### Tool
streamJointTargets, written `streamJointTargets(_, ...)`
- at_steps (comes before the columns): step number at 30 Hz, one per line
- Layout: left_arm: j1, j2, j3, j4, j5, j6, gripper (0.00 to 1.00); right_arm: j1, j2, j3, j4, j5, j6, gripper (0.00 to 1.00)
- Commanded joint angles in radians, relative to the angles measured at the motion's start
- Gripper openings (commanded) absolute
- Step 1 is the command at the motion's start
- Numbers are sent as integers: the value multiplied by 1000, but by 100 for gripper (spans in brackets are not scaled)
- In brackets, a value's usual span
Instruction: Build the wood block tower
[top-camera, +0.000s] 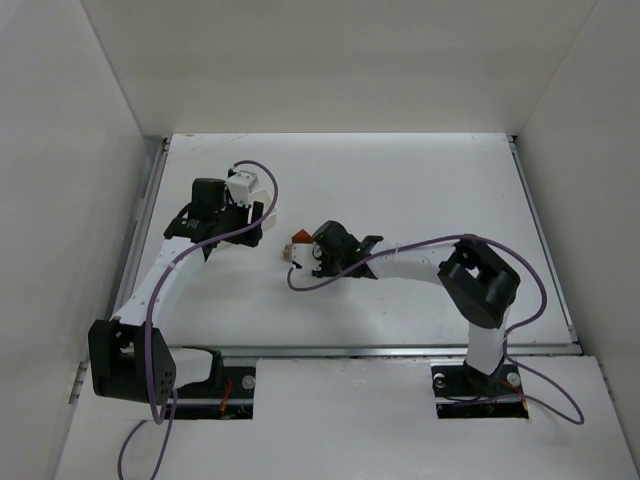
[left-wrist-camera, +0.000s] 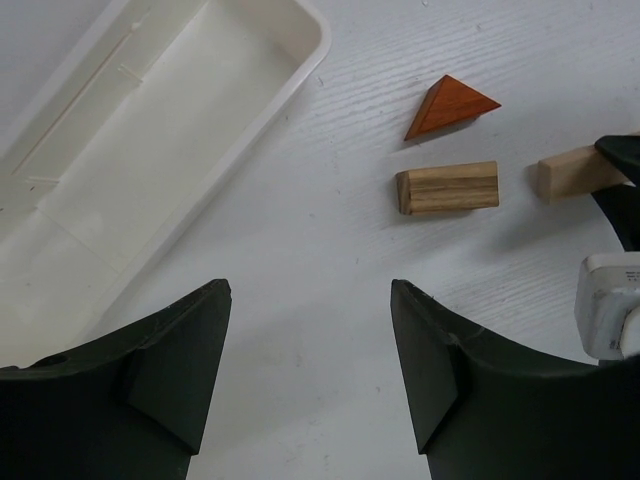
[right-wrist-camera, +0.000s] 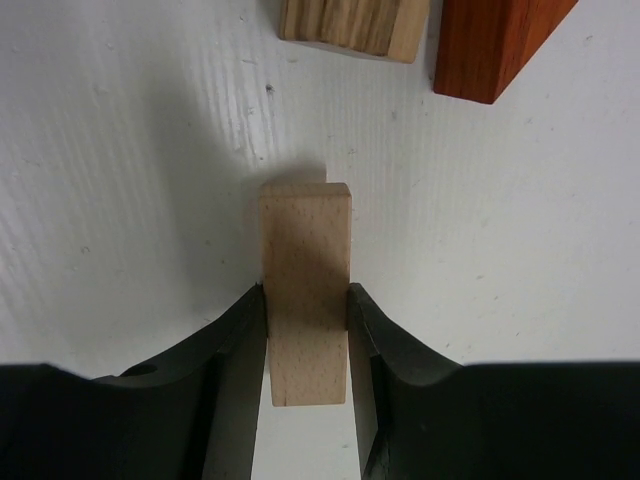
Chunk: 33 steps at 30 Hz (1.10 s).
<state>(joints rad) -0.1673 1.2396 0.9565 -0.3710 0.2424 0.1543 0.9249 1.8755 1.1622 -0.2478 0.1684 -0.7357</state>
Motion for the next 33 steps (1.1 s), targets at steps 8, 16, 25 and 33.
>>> streamJointTargets(8,3,-17,39,-13,-22,16,64,-51,63,81,-137,-250,-192,10)
streamJointTargets(16,3,3,57,-13,-22,16,64,-51,62,82,-136,-250,-151,31)
streamJointTargets(25,3,-15,57,-22,-22,16,64,-60,71,71,-139,-237,-94,40)
streamJointTargets(33,3,-25,48,-22,-22,16,64,-60,71,80,-157,-247,-65,47)
